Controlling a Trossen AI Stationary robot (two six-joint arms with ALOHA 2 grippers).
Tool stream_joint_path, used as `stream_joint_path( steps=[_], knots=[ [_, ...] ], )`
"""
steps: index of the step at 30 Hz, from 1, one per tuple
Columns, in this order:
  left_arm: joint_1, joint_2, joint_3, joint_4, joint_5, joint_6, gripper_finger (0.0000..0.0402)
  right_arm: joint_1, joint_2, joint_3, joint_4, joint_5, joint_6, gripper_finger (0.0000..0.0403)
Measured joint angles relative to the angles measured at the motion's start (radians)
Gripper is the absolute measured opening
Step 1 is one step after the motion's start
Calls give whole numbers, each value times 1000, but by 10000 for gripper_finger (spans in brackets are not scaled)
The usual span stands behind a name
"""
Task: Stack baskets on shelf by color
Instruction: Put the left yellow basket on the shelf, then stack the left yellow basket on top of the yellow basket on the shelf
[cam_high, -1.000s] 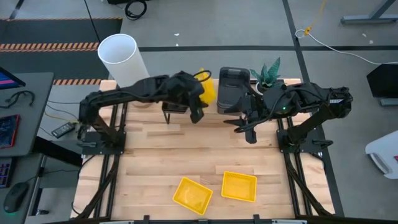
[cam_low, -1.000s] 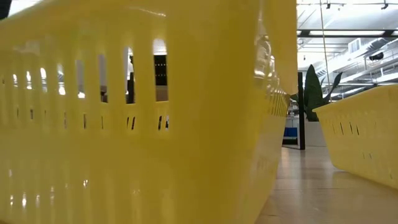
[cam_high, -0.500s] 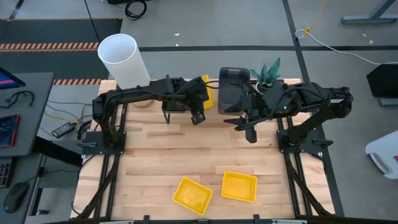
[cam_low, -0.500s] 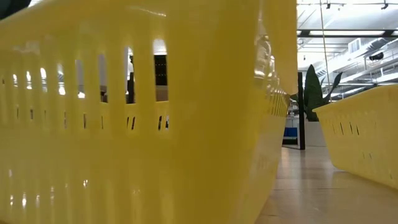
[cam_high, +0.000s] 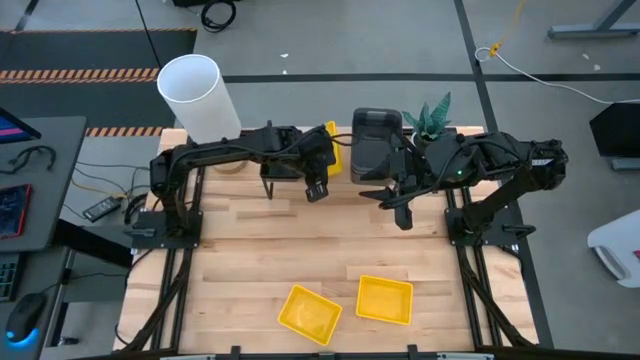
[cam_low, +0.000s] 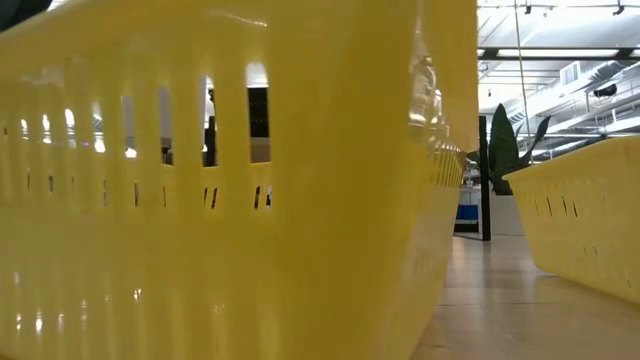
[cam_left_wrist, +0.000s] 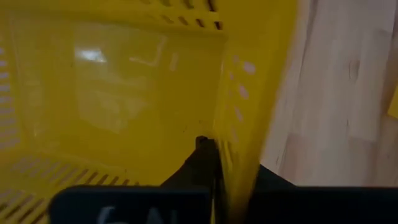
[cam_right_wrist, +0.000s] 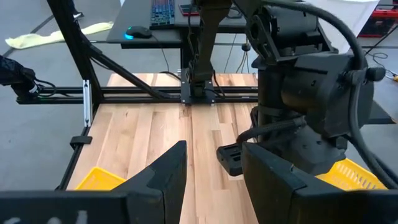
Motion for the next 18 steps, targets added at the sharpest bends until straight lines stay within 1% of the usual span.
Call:
stream_joint_path(
  steps=[6, 10, 14, 17, 18],
  knots=[
    [-14, 6, 0, 11, -5, -12, 99, 0, 0, 0, 0, 0, 0, 158],
    [-16, 5, 2, 57, -10, -25, 141, 0, 0, 0, -1, 0, 3, 158],
    [-24, -9, 62, 68, -6, -12, 163, 2, 0, 0, -1, 0, 2, 158],
    [-46, -10, 141, 14, -4, 35, 165, 2, 0, 0, -6, 0, 0, 158],
    [-59, -10, 157, 18, 0, 38, 163, 2, 0, 0, -10, 0, 0, 158]
  ],
)
